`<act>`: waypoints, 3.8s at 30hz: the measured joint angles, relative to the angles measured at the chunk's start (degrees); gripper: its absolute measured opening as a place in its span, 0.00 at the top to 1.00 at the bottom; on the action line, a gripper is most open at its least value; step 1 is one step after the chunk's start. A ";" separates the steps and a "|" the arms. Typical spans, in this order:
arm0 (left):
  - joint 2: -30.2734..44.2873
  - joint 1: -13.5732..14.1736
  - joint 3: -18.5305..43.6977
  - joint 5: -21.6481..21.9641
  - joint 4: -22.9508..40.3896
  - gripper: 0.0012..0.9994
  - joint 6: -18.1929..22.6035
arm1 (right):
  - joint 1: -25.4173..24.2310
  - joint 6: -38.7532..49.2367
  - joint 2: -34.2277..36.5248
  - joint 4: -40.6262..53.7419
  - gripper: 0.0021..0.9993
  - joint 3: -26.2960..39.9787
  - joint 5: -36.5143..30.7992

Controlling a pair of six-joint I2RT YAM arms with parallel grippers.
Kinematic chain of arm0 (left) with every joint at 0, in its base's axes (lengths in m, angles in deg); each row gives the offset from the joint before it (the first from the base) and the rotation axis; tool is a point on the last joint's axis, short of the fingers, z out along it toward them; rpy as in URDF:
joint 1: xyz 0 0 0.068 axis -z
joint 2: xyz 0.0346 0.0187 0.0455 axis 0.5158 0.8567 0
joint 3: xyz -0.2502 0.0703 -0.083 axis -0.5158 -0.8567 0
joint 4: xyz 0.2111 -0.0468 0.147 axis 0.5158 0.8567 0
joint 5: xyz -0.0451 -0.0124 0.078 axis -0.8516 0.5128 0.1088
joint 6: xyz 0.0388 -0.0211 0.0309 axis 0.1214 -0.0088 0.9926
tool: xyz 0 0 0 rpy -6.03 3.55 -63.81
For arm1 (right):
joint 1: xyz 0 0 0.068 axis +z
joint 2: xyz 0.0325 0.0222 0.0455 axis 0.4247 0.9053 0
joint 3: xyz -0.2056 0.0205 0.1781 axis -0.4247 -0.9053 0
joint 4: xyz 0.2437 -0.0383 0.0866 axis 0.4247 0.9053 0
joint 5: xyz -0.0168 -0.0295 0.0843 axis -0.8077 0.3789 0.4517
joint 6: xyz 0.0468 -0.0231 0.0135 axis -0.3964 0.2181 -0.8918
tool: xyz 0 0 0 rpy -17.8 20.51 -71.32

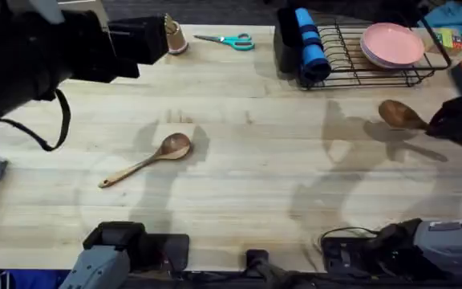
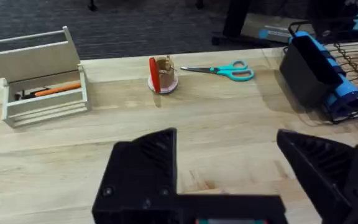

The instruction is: Pick up the spoon on the table one by one and put them onto the rack

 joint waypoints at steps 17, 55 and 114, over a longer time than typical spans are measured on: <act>0.00 0.00 0.00 0.00 0.00 0.01 0.00 | 4.92 0.91 -10.10 0.46 0.97 0.00 20.15; 0.00 0.00 0.00 0.00 -0.01 0.01 0.00 | 38.73 -51.49 -10.08 -46.37 0.97 -0.02 20.73; 0.01 0.00 0.00 0.00 -0.02 0.01 0.00 | 48.02 -99.63 12.15 -88.33 0.97 -0.11 19.04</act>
